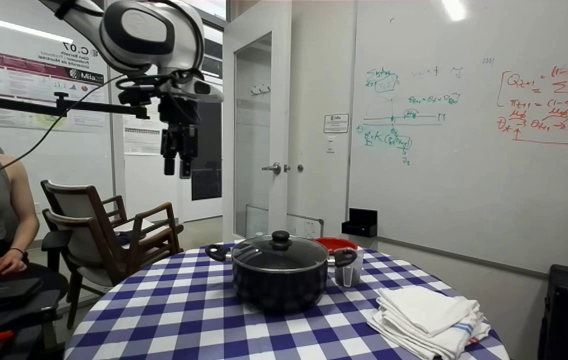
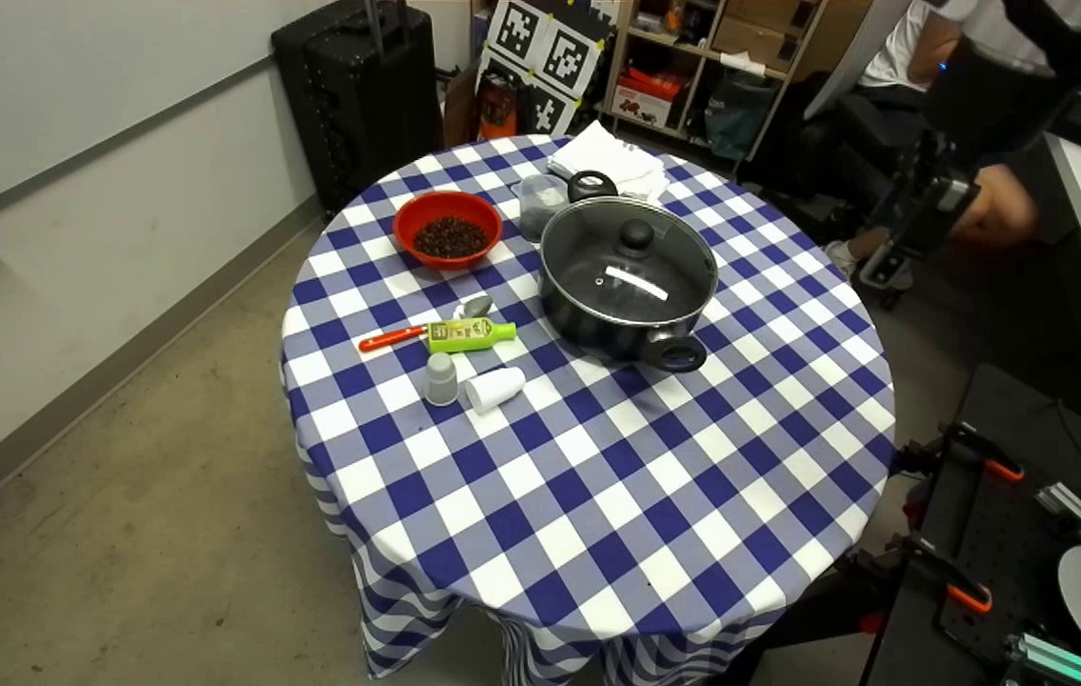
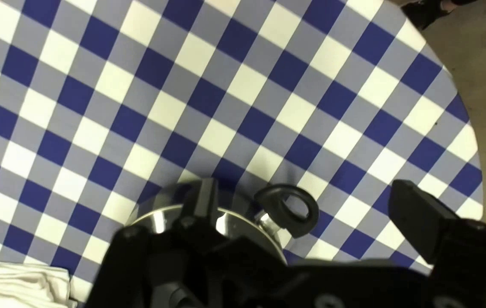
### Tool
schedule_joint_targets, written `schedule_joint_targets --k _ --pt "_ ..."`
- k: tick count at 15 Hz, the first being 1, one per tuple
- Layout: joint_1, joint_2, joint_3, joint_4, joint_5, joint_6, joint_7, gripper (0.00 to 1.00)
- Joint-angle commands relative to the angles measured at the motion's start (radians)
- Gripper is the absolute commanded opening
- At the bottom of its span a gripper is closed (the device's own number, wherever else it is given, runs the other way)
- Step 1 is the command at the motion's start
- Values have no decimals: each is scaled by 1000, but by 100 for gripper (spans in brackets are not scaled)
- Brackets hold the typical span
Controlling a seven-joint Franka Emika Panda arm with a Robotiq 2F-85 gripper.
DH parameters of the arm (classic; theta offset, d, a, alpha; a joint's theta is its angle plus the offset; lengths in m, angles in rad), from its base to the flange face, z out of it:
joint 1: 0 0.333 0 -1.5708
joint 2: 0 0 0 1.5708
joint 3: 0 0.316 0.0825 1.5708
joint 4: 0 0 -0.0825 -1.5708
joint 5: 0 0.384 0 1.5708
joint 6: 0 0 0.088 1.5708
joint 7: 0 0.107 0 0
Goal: Put the lid on the pot
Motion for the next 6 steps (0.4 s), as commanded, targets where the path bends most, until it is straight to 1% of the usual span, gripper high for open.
schedule_joint_targets --k 1,2,4,6 --pt "29 -218 14 -198 22 -9 86 100" --pt "23 -98 3 -97 -1 -11 49 100" --pt "31 -174 8 -165 -1 -11 74 100" --pt "32 -205 8 -188 -1 -11 77 100"
